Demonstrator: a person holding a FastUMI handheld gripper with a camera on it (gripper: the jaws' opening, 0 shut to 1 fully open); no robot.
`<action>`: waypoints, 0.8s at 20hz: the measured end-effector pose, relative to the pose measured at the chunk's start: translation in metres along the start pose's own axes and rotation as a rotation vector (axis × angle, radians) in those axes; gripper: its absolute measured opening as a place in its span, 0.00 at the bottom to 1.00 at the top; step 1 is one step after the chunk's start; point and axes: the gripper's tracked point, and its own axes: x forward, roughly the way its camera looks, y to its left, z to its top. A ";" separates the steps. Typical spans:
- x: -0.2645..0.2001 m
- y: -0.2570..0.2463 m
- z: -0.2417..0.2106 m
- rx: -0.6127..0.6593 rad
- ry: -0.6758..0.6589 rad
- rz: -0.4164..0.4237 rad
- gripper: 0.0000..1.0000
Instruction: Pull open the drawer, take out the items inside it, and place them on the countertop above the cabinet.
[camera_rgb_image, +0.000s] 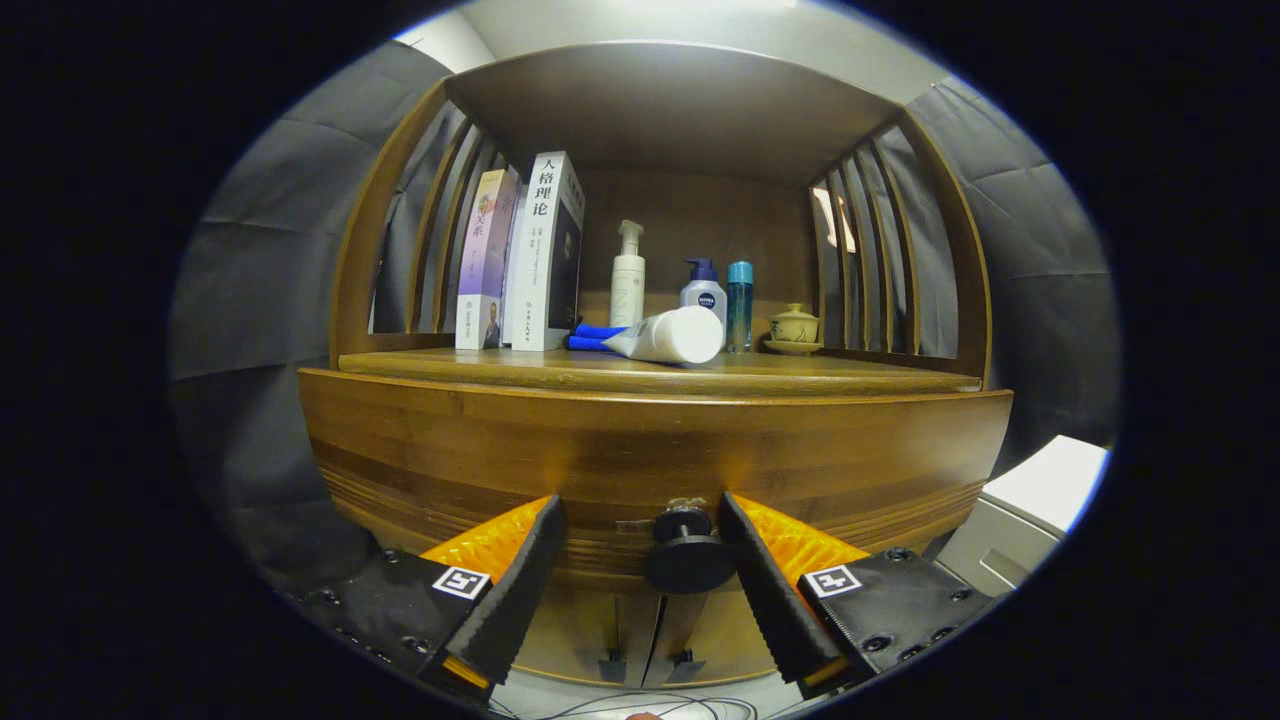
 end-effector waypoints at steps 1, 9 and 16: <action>0.003 0.000 0.000 0.000 -0.002 0.000 0.98; 0.022 -0.002 0.000 0.048 -0.014 -0.001 1.00; 0.006 -0.001 0.001 0.038 0.006 0.040 1.00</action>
